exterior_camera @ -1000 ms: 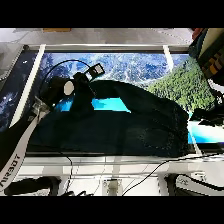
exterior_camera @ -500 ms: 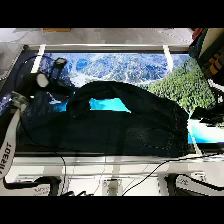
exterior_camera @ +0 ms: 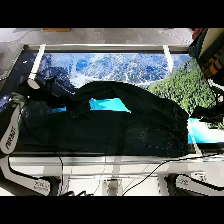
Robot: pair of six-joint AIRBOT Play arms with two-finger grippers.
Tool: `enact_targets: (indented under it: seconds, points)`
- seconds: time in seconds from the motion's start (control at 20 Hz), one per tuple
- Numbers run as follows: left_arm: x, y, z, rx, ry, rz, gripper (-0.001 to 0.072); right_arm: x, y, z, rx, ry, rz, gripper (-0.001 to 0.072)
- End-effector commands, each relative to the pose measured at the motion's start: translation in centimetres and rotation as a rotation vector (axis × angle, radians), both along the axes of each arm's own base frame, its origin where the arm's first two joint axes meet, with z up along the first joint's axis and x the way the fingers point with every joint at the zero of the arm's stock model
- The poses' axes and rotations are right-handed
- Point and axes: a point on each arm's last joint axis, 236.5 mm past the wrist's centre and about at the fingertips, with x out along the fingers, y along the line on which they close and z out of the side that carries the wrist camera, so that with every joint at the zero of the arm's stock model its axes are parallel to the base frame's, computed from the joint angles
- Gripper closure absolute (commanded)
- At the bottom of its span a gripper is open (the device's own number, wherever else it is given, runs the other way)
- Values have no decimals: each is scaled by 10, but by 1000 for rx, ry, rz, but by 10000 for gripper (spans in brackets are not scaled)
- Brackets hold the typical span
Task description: Fold the clothes and pants, and hang the long-sleeved shirts on hangers.
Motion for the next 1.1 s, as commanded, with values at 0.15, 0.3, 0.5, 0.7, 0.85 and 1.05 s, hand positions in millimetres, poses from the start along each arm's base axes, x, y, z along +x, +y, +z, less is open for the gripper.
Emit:
enact_targets:
  seconds: [0.15, 0.3, 0.5, 0.7, 0.85, 1.05]
  points:
    - [10, -42, -18, 16, -73, -150, 373, 3, 2, 1, 8, -12, -3, 162]
    - [16, -17, -15, 149, -105, -200, 690, 3, 1, 1, 6, -14, -3, 162]
    - [66, 63, 84, 572, -336, -273, 691, 9, -3, 2, -11, -40, -8, 162]
    - [110, 99, 242, 859, -749, -200, 691, 12, -5, 2, -18, -51, -11, 162]
    - [90, 104, 222, 848, -639, -217, 693, 12, -5, 2, -18, -51, -11, 161]
    - [31, 108, 101, 808, -299, -372, 694, 12, -5, 2, -18, -51, -11, 162]
